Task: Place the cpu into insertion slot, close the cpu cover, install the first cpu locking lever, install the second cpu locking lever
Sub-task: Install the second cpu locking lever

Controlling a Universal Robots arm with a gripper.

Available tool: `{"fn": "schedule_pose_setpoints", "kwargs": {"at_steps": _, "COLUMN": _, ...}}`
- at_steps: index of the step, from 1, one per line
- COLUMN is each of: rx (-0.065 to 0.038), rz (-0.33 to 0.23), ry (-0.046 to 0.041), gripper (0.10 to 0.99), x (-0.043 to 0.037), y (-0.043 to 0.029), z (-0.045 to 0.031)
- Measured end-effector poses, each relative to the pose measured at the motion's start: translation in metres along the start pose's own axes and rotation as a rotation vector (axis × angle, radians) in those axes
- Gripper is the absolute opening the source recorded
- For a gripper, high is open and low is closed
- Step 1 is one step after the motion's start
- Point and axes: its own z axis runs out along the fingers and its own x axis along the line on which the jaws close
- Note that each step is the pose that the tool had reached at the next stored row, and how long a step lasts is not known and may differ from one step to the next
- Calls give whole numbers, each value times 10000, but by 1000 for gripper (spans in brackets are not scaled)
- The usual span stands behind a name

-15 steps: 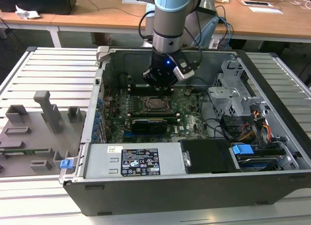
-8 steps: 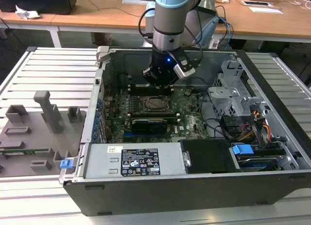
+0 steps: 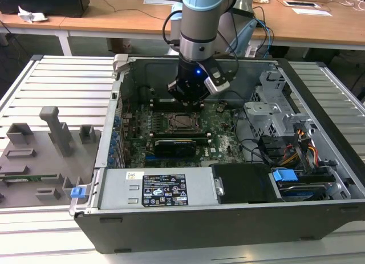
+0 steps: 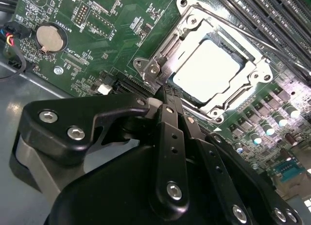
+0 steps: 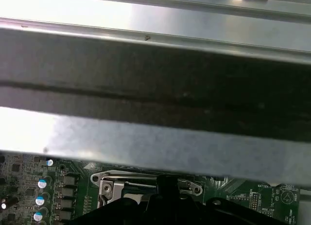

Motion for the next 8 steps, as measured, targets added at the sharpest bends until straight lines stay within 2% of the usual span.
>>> {"fn": "schedule_pose_setpoints", "kwargs": {"at_steps": 8, "rx": 0, "rz": -1, "ry": 0, "gripper": 106, "x": 8, "y": -76, "z": -3}}
